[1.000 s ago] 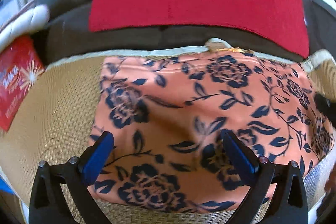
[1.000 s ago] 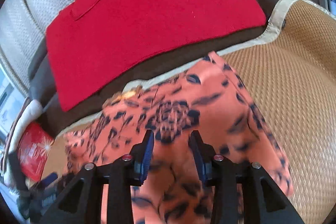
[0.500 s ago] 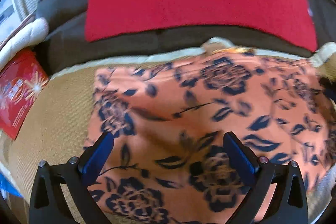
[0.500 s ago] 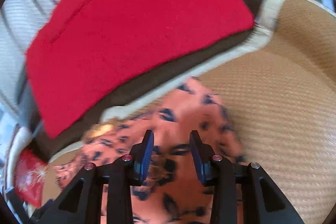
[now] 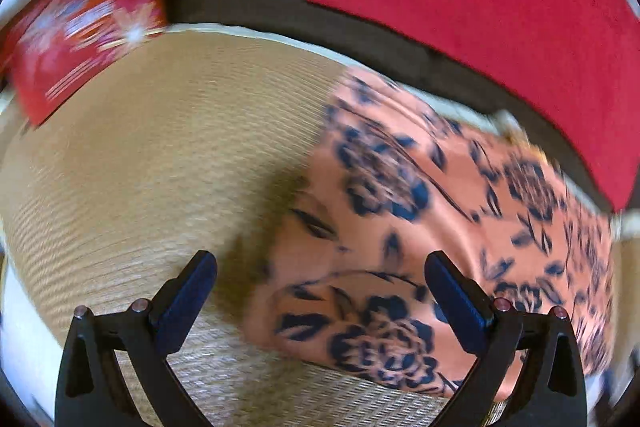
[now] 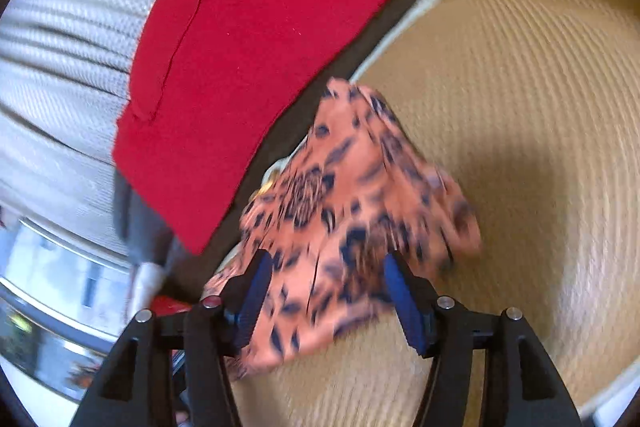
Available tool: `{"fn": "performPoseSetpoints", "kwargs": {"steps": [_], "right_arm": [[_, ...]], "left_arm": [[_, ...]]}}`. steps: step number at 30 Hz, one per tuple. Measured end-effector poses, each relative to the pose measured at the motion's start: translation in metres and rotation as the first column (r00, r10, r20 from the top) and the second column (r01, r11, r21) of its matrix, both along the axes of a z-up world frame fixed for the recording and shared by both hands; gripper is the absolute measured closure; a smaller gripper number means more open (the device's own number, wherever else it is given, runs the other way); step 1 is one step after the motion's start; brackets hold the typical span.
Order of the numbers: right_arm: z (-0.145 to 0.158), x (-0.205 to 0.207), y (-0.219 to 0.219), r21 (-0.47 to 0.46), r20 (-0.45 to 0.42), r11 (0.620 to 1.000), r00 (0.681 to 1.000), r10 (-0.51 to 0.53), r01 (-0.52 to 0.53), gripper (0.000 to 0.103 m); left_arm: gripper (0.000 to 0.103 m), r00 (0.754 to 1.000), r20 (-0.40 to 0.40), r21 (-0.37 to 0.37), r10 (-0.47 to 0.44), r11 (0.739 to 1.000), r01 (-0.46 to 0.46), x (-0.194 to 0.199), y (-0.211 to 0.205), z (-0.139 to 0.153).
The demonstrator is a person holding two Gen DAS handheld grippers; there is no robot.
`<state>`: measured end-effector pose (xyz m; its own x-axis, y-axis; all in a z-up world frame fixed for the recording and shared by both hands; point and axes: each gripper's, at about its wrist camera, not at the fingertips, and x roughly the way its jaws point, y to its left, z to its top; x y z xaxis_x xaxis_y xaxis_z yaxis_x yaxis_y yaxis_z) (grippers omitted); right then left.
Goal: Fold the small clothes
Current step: 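Fold the blouse edge over toward the collar with the right gripper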
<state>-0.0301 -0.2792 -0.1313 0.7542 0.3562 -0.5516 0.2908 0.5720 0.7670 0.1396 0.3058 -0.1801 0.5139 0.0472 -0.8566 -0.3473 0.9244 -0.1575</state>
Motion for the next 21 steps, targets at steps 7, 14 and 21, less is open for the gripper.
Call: {"fn": "performPoseSetpoints", "kwargs": {"steps": [7,14,21], "right_arm": [[-0.029,-0.013,-0.007,0.053,-0.099,0.994,0.991,-0.094,0.1,0.04],[-0.046,0.019,-0.015,0.09,-0.071,0.98,0.982,-0.173,0.179,0.041],[-0.047,0.053,0.005,0.017,-0.071,0.985,0.983,-0.171,0.173,0.077]], "left_arm": [[0.0,1.0,-0.017,0.031,0.015,0.999,-0.015,0.006,0.018,-0.01],[0.0,1.0,-0.026,0.033,0.013,0.999,-0.012,0.0,0.03,-0.011],[0.0,0.998,-0.005,0.076,0.056,0.996,-0.055,0.007,0.063,-0.008]]}}
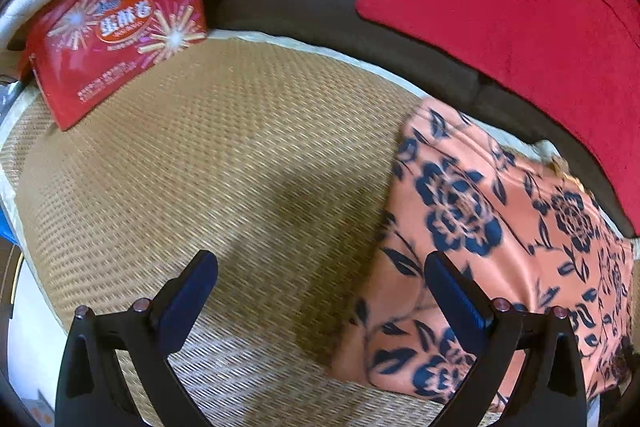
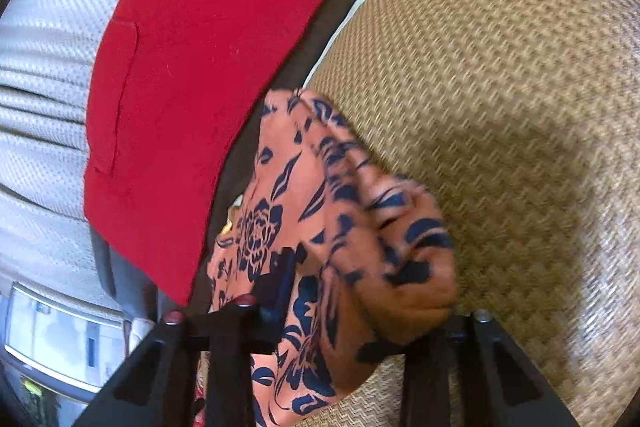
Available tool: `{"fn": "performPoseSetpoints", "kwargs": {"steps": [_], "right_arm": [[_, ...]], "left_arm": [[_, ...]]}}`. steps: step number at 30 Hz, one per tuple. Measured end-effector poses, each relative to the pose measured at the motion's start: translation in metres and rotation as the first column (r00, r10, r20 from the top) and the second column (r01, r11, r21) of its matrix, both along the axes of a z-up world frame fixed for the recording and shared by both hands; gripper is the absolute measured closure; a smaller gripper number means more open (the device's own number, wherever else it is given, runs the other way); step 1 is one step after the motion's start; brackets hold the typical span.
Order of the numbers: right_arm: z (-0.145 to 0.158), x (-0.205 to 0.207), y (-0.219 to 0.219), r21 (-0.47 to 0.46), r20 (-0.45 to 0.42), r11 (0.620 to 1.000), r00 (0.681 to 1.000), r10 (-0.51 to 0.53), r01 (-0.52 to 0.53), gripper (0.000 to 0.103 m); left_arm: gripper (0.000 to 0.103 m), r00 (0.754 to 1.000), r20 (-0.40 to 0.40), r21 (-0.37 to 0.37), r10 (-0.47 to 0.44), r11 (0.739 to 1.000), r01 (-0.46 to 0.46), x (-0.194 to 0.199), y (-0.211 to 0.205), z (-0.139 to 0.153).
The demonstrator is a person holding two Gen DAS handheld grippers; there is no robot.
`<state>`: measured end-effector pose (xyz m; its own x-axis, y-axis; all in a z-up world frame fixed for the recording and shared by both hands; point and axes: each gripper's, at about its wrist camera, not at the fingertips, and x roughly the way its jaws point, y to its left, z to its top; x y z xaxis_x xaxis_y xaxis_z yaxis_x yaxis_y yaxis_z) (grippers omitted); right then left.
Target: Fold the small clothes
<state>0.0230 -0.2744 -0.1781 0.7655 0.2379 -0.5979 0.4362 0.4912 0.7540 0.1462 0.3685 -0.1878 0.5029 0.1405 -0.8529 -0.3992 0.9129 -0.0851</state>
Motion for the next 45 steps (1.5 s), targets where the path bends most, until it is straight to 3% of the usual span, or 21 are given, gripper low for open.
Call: {"fn": "performPoseSetpoints", "kwargs": {"steps": [2,7,14,19,24,27,31,33,34,35,36,39,42,43,44,45], "right_arm": [[0.016,0.005,0.017,-0.105,0.002,0.994,1.0,0.012,-0.012,0.086],[0.073,0.007,0.074,-0.322,0.09,0.944,0.989,0.114,-0.08,0.089],[0.134,0.028,0.195,-0.428,0.146,0.867,0.928,0.344,-0.254,0.089],[0.116,0.055,0.289,-0.376,0.118,0.824,0.86,0.497,-0.425,0.089],[0.044,0.084,0.369,-0.231,0.01,0.76,0.78,0.626,-0.607,0.089],[0.009,0.078,0.391,-0.154,-0.051,0.722,0.735,0.676,-0.675,0.082],[0.015,0.085,0.379,-0.174,-0.046,0.676,0.692,0.721,-0.716,0.073],[0.032,0.078,0.362,-0.19,-0.013,0.634,0.648,0.762,-0.749,0.058],[0.042,0.07,0.352,-0.188,0.014,0.617,0.626,0.78,-0.764,0.029],[0.047,0.064,0.346,-0.182,0.045,0.609,0.612,0.79,-0.772,0.019],[0.056,0.056,0.334,-0.186,0.091,0.608,0.602,0.793,-0.772,0.019],[0.069,0.045,0.316,-0.258,0.096,0.613,0.612,0.785,-0.747,0.019],[0.079,0.039,0.284,-0.346,0.094,0.668,0.684,0.723,-0.659,0.028],[0.08,0.042,0.273,-0.369,0.095,0.692,0.716,0.692,-0.621,0.039],[0.08,0.045,0.266,-0.384,0.086,0.707,0.739,0.668,-0.594,0.051],[0.081,0.05,0.26,-0.403,0.071,0.72,0.765,0.64,-0.566,0.055]], "left_arm": [[0.0,1.0,0.01,0.004,0.018,1.0,-0.018,0.0,0.014,0.002],[0.0,0.997,0.036,0.02,0.069,0.997,-0.07,-0.004,0.039,0.01],[0.0,0.984,0.09,0.042,0.155,0.986,-0.16,-0.019,0.068,0.028],[0.0,0.969,0.11,0.048,0.221,0.973,-0.228,-0.029,0.097,0.034],[0.0,0.953,0.106,0.001,0.284,0.958,-0.286,-0.036,0.122,0.031],[0.0,0.957,0.102,-0.021,0.273,0.962,-0.272,-0.035,0.124,0.03],[0.0,0.974,0.11,-0.045,0.199,0.98,-0.195,-0.029,0.111,0.032],[0.0,0.98,0.116,-0.076,0.159,0.986,-0.151,-0.027,0.104,0.032],[0.0,0.984,0.124,-0.103,0.125,0.988,-0.113,-0.025,0.097,0.031],[0.0,0.987,0.128,-0.122,0.094,0.989,-0.079,-0.023,0.093,0.031],[0.0,0.99,0.128,-0.14,0.06,0.989,-0.042,-0.02,0.088,0.03],[0.0,0.992,0.123,-0.241,-0.025,0.969,0.055,-0.011,0.074,0.022],[0.001,0.991,0.109,-0.299,-0.07,0.949,0.1,-0.004,0.058,0.011],[0.008,0.99,0.115,-0.304,-0.076,0.947,0.108,-0.002,0.054,0.01],[0.023,0.988,0.125,-0.315,-0.096,0.94,0.131,0.002,0.047,0.009],[0.031,0.985,0.128,-0.325,-0.119,0.933,0.155,0.006,0.042,0.008]]}}
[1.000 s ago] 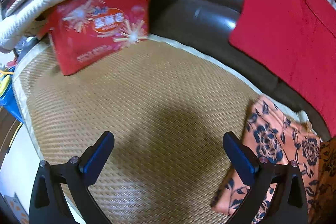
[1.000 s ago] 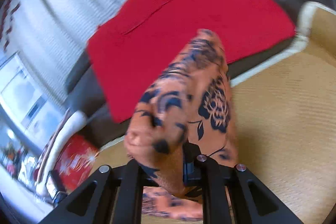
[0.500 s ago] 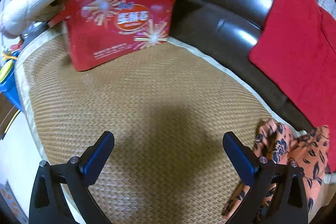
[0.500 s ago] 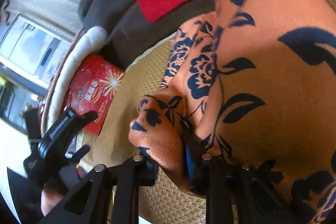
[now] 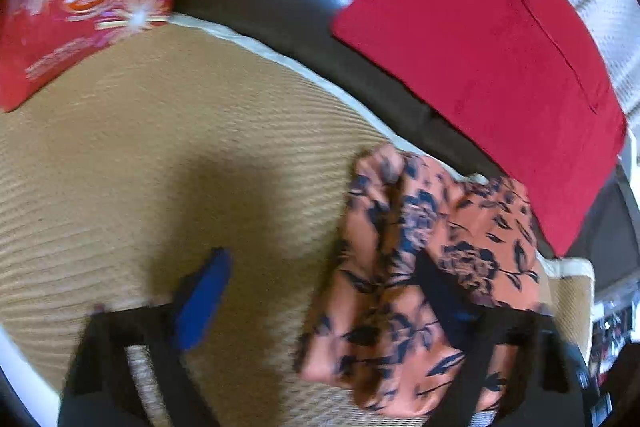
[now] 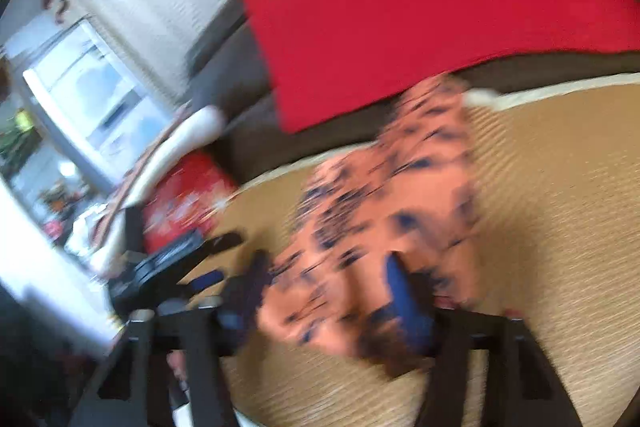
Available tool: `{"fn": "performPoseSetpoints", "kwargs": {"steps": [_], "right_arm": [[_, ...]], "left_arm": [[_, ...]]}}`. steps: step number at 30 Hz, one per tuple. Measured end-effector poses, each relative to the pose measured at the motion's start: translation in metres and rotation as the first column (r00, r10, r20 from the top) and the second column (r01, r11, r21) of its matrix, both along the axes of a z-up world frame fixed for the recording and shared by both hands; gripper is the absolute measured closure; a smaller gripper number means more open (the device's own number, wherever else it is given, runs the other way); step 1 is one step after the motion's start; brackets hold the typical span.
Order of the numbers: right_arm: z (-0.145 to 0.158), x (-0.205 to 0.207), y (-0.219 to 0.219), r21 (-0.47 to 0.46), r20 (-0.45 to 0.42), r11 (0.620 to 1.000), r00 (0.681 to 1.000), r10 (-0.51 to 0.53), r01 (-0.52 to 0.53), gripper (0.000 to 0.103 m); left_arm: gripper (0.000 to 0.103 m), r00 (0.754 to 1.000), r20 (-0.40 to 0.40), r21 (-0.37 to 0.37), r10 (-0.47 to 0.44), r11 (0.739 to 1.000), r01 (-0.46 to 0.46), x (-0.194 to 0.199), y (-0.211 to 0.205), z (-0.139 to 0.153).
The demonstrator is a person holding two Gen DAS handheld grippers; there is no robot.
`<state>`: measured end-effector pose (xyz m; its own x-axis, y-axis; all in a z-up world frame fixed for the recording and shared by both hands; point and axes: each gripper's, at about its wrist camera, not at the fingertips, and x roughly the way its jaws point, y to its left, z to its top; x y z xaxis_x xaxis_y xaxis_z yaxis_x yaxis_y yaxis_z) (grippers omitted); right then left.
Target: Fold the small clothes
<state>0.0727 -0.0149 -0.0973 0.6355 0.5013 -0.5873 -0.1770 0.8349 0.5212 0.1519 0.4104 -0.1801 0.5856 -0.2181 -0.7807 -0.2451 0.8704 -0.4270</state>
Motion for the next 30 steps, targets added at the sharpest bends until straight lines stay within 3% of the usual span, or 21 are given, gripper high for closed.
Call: {"fn": "performPoseSetpoints", "kwargs": {"steps": [1,4,7,12,13,14,16,18,19,20,23,28,30], "right_arm": [[0.0,0.006,-0.008,-0.028,0.008,0.999,0.999,-0.038,0.038,0.059],[-0.005,0.024,-0.016,-0.065,0.018,0.993,0.995,-0.099,0.1,0.06],[-0.015,0.038,-0.03,-0.041,0.01,0.989,0.99,-0.14,0.141,0.06],[-0.055,0.062,-0.03,-0.075,-0.091,0.99,0.988,-0.123,0.116,0.061],[-0.058,0.065,-0.033,-0.059,-0.105,0.992,0.987,-0.121,0.115,0.061],[-0.059,0.069,-0.036,-0.033,-0.126,0.993,0.985,-0.116,0.112,0.06],[-0.061,0.076,-0.04,-0.018,-0.151,0.995,0.984,-0.096,0.095,0.06],[-0.063,0.078,-0.04,-0.032,-0.151,0.997,0.985,-0.079,0.075,0.059],[-0.064,0.079,-0.04,-0.031,-0.153,0.997,0.986,-0.073,0.069,0.058],[-0.064,0.08,-0.041,-0.024,-0.156,0.998,0.985,-0.068,0.066,0.057],[-0.067,0.083,-0.045,0.01,-0.166,0.998,0.985,-0.057,0.059,0.056],[-0.061,0.079,-0.033,-0.011,-0.101,0.999,0.994,-0.035,0.034,0.056],[-0.061,0.08,-0.024,-0.038,-0.09,0.999,0.996,-0.016,0.013,0.056]], "left_arm": [[0.036,0.999,-0.002,-0.012,-0.033,0.999,0.033,0.005,-0.007,-0.002],[0.037,0.998,-0.017,-0.005,-0.06,0.998,0.06,0.019,-0.022,-0.008],[0.035,0.997,-0.006,-0.02,-0.08,0.997,0.08,0.03,-0.03,-0.01],[0.036,0.99,-0.051,-0.05,-0.133,0.99,0.131,0.046,-0.05,-0.023],[0.039,0.989,-0.048,-0.05,-0.143,0.989,0.14,0.048,-0.055,-0.023],[0.053,0.988,-0.036,-0.054,-0.153,0.987,0.151,0.049,-0.059,-0.023],[0.071,0.985,-0.03,-0.062,-0.172,0.984,0.17,0.054,-0.07,-0.023],[0.075,0.986,-0.025,-0.022,-0.164,0.986,0.164,0.055,-0.075,-0.022],[0.084,0.988,-0.022,-0.003,-0.154,0.988,0.154,0.055,-0.078,-0.021],[0.087,0.989,-0.015,-0.002,-0.144,0.99,0.144,0.055,-0.08,-0.02],[0.089,0.988,0.072,0.016,-0.135,0.991,0.134,0.045,-0.087,-0.001],[0.089,0.964,0.224,0.205,-0.146,0.974,0.1,0.019,-0.101,0.039],[0.089,0.972,0.198,0.229,-0.127,0.97,0.08,0.017,-0.099,0.036]]}}
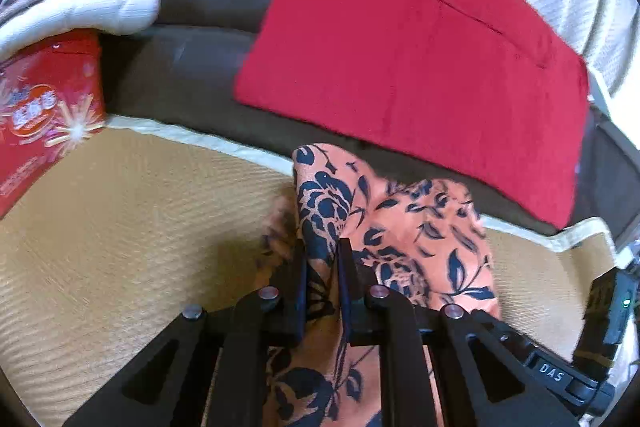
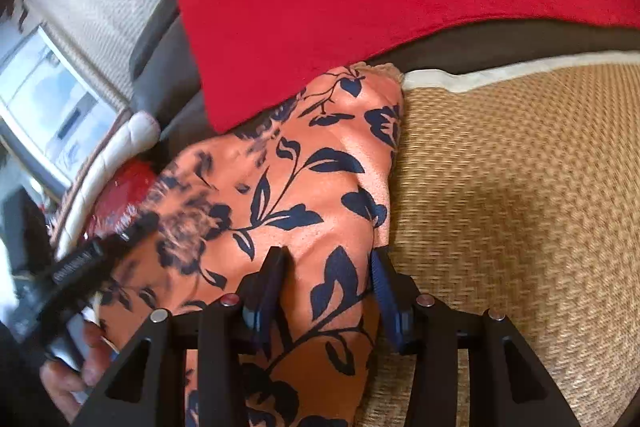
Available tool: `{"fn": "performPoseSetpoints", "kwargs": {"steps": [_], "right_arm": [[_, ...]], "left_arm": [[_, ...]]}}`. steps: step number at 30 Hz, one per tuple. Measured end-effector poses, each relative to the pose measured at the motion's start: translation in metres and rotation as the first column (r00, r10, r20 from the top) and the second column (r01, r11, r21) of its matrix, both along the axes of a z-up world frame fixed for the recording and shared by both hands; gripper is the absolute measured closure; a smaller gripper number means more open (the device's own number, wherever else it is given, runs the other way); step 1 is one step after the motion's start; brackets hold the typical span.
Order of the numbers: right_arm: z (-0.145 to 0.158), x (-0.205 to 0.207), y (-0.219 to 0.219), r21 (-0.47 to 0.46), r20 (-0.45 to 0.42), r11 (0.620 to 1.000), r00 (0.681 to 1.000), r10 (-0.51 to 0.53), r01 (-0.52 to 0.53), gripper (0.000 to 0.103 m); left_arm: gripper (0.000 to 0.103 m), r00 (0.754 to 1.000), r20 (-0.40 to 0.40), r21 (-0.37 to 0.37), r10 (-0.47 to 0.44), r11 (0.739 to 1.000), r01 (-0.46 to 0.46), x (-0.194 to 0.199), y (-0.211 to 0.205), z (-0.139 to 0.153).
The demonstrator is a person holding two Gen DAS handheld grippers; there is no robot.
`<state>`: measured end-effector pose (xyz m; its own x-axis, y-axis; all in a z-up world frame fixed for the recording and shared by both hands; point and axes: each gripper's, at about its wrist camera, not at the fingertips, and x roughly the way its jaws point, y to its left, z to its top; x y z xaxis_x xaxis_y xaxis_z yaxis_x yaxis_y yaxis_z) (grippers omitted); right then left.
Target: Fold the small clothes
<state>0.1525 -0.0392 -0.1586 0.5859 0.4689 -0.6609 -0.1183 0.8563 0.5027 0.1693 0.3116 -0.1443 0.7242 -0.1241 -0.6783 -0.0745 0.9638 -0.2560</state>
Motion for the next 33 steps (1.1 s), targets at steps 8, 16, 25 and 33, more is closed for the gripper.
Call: {"fn": "performPoseSetpoints", "kwargs": {"steps": [8,16,25,33], "right_arm": [[0.01,0.014,0.01,-0.05,-0.029,0.999,1.0,-0.004,0.003,0.049],[0.031,0.027,0.036,-0.152,0.137,0.988,0.991,0.009,0.012,0.066],[0.019,0.031,0.015,-0.171,0.02,0.985,1.0,-0.003,0.006,0.067],[0.048,-0.05,0.039,-0.148,0.075,0.975,0.981,0.179,-0.167,0.067]], "left_arm": [[0.072,0.97,-0.243,-0.101,0.017,0.994,-0.042,0.02,0.017,-0.056],[0.064,0.986,-0.147,-0.035,0.072,0.996,-0.078,0.007,0.027,-0.03],[0.064,0.971,-0.226,0.015,0.08,0.997,-0.079,0.014,0.027,-0.033],[0.061,0.984,-0.175,-0.012,0.037,0.999,-0.04,-0.034,0.018,-0.015]]}}
